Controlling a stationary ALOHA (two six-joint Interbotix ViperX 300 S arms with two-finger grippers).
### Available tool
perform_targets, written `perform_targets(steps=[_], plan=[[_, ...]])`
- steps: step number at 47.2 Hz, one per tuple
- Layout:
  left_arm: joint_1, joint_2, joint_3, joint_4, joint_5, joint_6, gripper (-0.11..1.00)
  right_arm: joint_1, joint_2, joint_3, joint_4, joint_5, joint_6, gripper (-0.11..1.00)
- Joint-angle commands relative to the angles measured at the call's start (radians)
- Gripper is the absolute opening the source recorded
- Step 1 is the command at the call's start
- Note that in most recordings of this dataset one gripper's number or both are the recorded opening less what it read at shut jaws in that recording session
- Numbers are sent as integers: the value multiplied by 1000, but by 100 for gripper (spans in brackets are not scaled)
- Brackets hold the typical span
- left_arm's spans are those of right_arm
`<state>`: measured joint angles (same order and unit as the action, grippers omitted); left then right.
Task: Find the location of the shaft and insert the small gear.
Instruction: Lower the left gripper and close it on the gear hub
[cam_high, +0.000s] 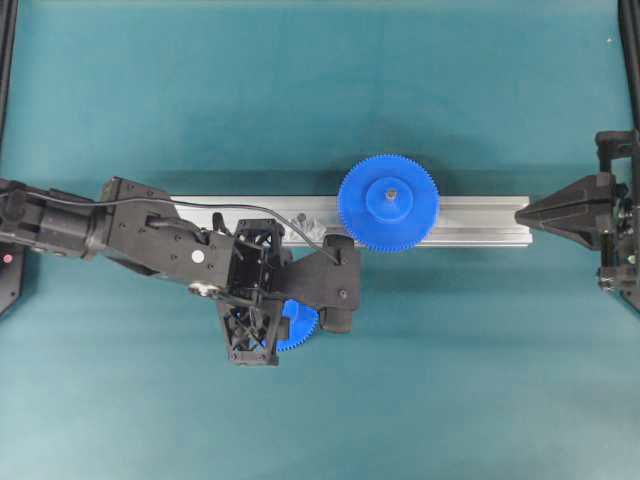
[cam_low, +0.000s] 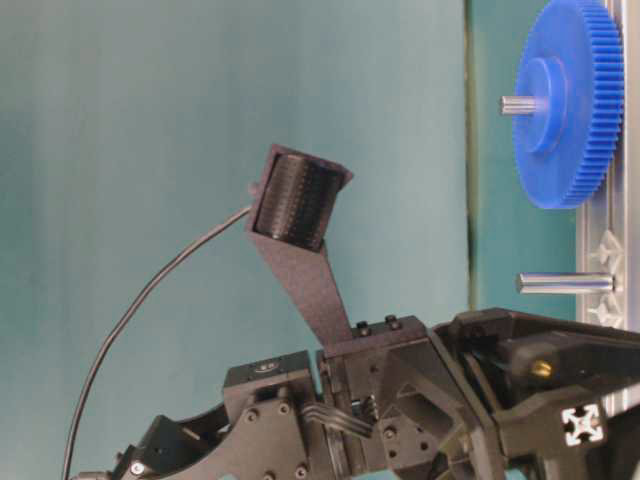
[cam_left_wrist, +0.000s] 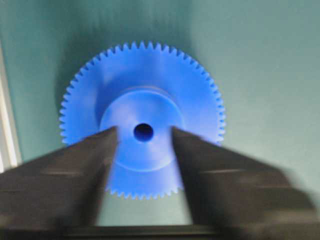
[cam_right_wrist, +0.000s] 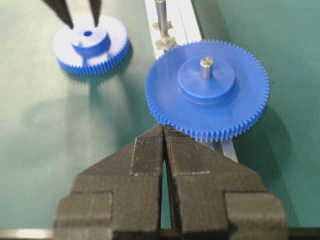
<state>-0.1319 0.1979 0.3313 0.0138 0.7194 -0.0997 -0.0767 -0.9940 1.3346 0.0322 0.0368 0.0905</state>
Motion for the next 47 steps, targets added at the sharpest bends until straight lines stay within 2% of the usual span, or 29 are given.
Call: perform_targets(steps=[1,6,8,47], plan=[[-5,-17,-25,2,-9,-5,69,-2,6,-11,2,-9,9,0],[-5,-15,-31,3,-15,-6,91,-3,6,-9,2,-9,9,0],[-5,-12,-29,3,-14,-3,94,-2,6,-9,0,-9,9,0],[3,26,-28,2,-8,0,93,-3,6,-5,0,-9,9,0]])
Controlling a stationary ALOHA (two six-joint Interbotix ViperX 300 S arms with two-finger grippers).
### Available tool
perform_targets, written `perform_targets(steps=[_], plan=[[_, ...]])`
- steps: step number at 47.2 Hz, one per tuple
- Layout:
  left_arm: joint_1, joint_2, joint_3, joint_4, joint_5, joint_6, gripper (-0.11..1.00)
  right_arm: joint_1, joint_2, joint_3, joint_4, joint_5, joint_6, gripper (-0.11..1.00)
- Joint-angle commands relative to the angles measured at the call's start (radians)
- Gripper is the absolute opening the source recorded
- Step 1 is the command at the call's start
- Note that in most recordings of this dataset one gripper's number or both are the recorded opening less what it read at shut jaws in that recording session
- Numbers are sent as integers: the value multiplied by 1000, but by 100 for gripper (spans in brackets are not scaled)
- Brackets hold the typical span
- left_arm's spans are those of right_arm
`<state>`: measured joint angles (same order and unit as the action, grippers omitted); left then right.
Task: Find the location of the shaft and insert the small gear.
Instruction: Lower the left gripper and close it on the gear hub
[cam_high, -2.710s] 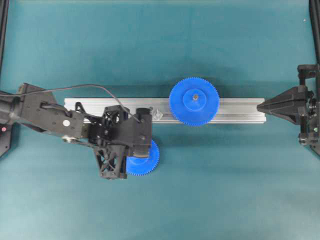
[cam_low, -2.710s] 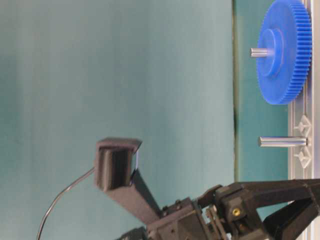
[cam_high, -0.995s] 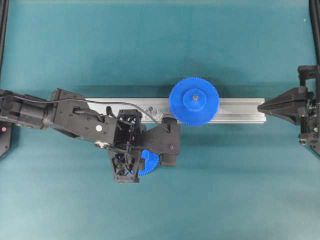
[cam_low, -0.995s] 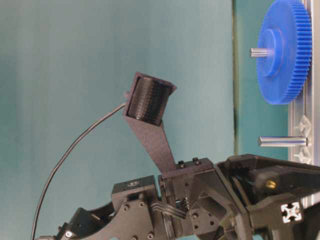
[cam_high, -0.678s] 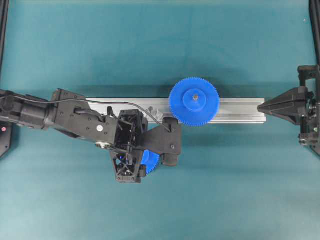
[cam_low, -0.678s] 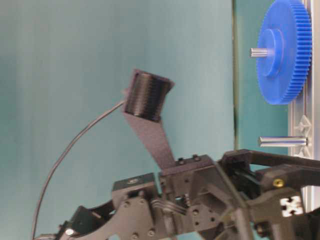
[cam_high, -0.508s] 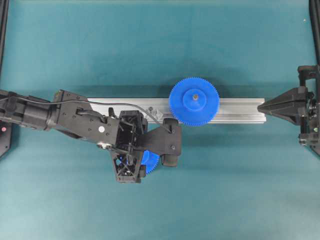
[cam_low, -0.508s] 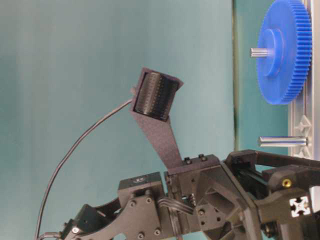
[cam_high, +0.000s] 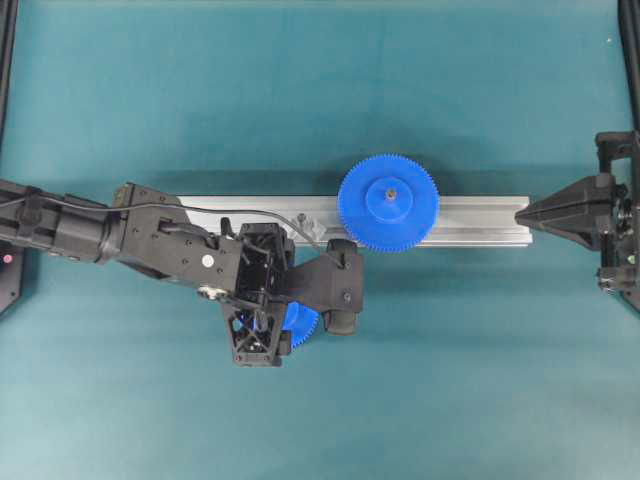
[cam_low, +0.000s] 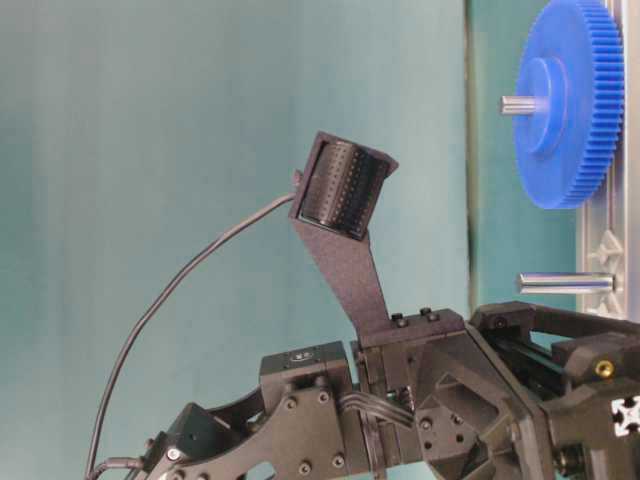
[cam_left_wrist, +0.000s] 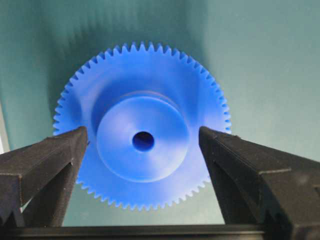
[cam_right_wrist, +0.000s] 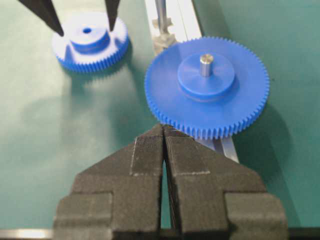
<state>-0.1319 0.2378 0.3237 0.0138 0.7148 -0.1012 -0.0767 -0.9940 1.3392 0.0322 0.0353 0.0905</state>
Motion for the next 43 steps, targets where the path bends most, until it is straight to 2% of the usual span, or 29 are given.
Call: perform_targets(steps=[1,43], plan=[[5,-14,-20,3,-3,2,93,-3,6,-9,0,-8,9,0],[6,20,-14,3,-8,-5,93,-2,6,-9,0,-8,11,0]])
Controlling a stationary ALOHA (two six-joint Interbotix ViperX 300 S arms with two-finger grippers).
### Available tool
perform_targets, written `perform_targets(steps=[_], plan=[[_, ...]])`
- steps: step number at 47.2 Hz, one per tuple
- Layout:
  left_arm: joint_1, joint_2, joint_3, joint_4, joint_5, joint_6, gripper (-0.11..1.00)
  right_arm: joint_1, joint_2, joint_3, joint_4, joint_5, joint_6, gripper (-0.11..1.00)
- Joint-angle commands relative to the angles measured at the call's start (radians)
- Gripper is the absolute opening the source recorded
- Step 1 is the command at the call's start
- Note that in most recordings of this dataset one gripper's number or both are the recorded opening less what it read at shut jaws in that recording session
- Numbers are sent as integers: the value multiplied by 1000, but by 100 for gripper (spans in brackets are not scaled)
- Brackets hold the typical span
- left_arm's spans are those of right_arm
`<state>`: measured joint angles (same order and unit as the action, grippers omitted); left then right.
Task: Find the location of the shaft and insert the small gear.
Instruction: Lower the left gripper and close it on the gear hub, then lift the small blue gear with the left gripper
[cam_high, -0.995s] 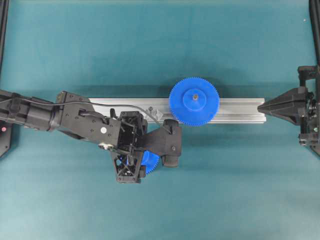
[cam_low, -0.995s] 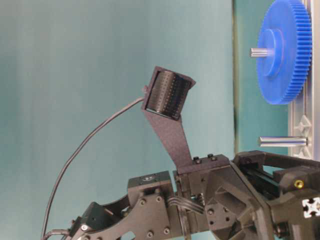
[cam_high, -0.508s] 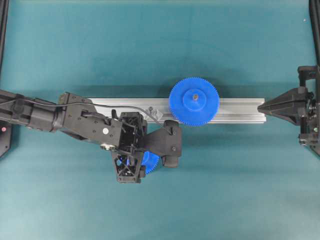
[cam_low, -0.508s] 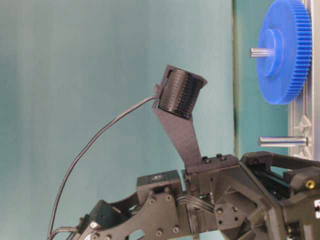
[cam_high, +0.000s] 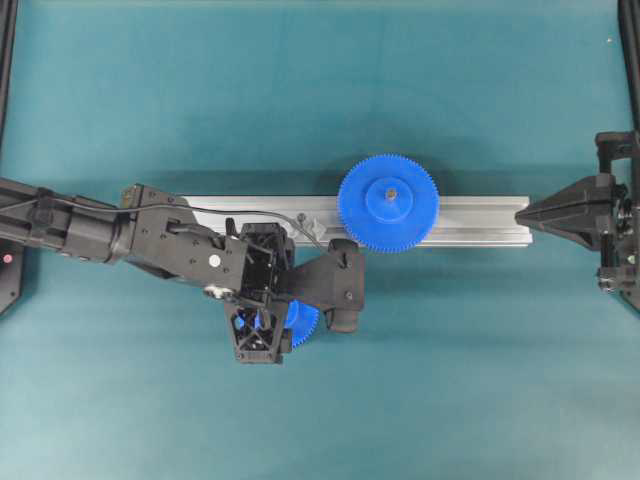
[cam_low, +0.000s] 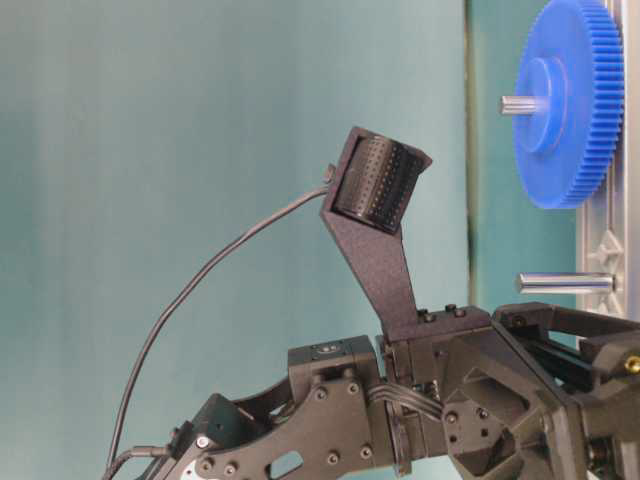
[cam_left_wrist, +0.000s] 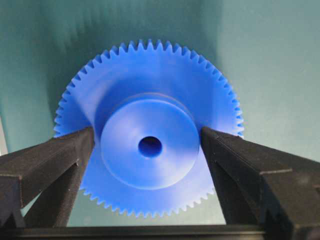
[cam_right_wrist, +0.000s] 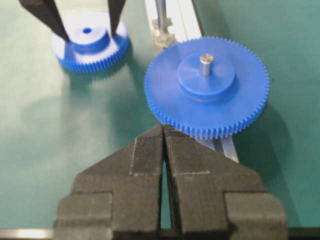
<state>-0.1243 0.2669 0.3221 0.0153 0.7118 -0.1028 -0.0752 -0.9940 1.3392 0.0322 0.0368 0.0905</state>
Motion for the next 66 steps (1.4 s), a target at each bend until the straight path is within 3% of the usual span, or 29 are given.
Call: perform_targets(steps=[1,10,19,66], plan=[[-3,-9,-12,0,-5,-3,93,-3,6,-9,0,-9,11,0],[-3,-9,-14,2,0,-5,89,-3,6,-9,0,-9,9,0],[-6,-9,-15,2,2,-5,64,-5,6,-9,0,-9,11,0],[-8,-29,-40,0,2,2,64,-5,6,-8,2,-9,11,0]])
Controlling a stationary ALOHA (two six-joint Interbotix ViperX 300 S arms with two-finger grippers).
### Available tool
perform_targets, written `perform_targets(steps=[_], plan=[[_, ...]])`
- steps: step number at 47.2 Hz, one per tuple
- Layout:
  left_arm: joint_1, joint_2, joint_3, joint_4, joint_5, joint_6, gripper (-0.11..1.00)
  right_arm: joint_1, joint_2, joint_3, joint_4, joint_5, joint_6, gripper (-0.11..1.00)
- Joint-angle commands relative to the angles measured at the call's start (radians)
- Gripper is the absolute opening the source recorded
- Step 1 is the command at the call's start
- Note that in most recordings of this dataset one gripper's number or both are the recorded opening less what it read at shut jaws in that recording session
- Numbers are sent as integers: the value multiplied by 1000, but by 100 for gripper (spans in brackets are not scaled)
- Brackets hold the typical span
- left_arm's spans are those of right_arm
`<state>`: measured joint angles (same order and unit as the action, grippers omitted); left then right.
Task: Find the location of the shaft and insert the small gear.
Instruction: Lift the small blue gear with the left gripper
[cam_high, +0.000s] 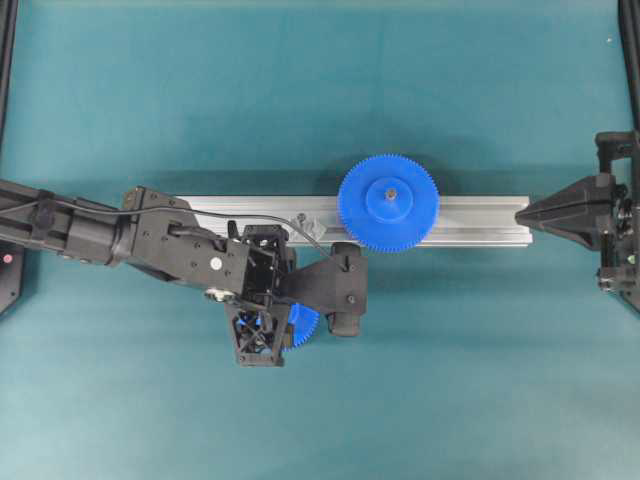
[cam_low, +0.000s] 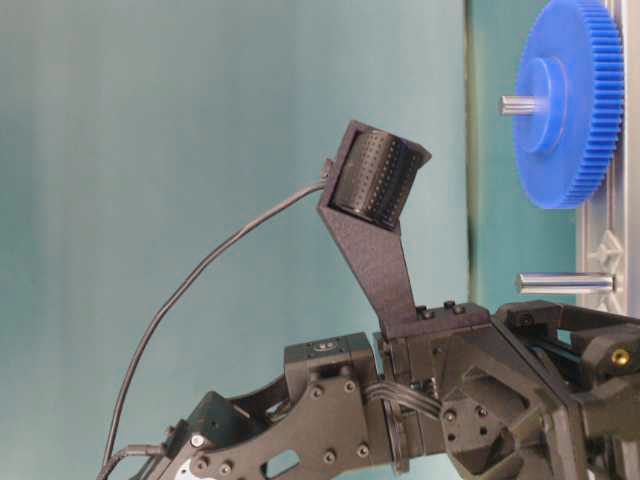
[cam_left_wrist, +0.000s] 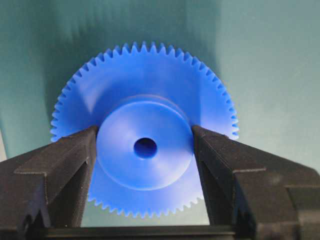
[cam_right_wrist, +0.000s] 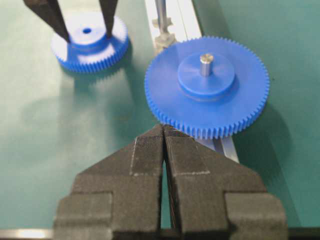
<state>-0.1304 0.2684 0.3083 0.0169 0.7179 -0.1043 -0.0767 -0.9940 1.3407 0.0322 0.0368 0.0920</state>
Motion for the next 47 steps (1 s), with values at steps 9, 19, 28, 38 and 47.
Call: perform_targets(steps=[9,19,28,38,47], plan=[[-2,-52,-51,0,0,5,64,-3,6,-9,0,-9,9,0],[-2,-58,-91,0,114,17,64,-2,6,-9,0,-9,8,0],[-2,-64,-143,-2,201,44,64,-3,6,-6,0,-9,9,0],[3,-78,-193,5,255,66,64,-3,6,-6,0,-9,9,0],[18,-103,-199,5,285,67,64,-3,6,-5,0,-14,8,0]])
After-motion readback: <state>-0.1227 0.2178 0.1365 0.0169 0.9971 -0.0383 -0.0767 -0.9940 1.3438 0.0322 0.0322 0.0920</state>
